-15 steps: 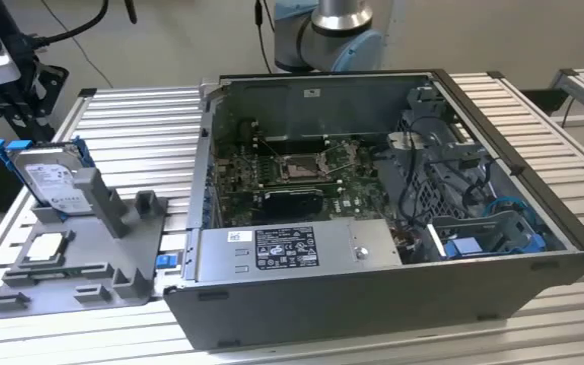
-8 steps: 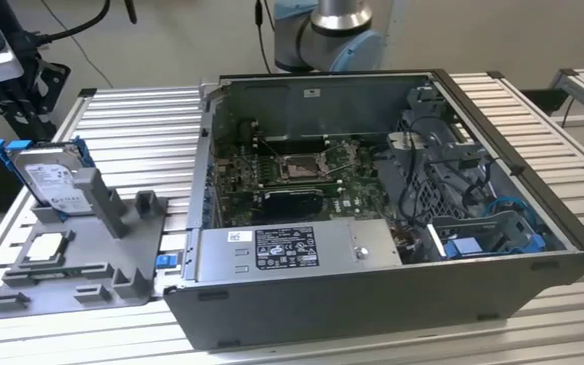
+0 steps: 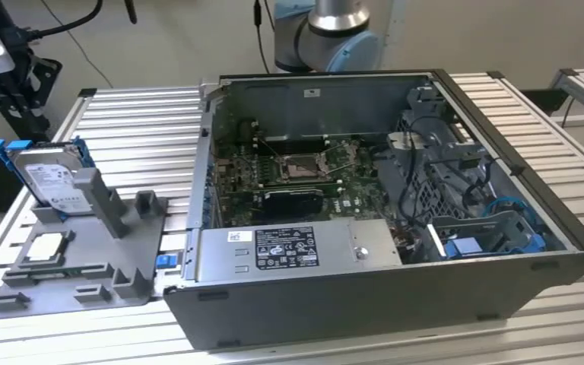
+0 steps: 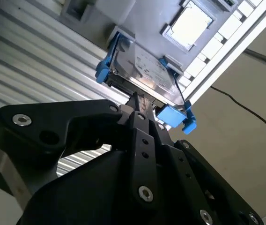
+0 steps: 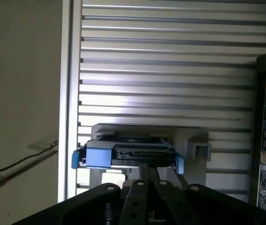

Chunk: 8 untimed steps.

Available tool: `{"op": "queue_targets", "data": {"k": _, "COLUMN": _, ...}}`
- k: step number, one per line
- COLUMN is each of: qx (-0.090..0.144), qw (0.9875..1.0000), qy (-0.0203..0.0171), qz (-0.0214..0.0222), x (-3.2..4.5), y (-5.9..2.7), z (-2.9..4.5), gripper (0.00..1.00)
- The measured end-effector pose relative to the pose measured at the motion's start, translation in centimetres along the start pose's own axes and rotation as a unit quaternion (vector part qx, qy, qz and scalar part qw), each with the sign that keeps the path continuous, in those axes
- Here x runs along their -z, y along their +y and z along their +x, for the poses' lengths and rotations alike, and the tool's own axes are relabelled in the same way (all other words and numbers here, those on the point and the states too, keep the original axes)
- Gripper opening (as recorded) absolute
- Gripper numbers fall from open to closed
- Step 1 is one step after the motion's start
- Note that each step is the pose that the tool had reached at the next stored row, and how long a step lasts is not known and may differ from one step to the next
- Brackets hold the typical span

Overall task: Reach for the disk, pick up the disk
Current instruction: 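Reach for the disk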

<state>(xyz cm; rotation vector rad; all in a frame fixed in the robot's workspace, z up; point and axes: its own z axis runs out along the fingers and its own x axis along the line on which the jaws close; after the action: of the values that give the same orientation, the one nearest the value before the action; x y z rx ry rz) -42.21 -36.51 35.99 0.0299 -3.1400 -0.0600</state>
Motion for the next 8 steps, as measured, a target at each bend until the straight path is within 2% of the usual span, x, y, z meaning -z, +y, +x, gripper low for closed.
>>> {"op": "queue_targets", "data": {"k": 4, "qx": 0.0, "qw": 1.0, "qy": 0.0001, "qz": 0.0, "x": -0.12, "y": 0.36, "z": 1.17, "gripper": 0.0}}
{"op": "queue_targets", "data": {"k": 8, "qx": 0.0, "qw": 1.0, "qy": 0.0, "qz": 0.0, "x": -0.21, "y": 0.39, "z": 1.77, "gripper": 0.0}}
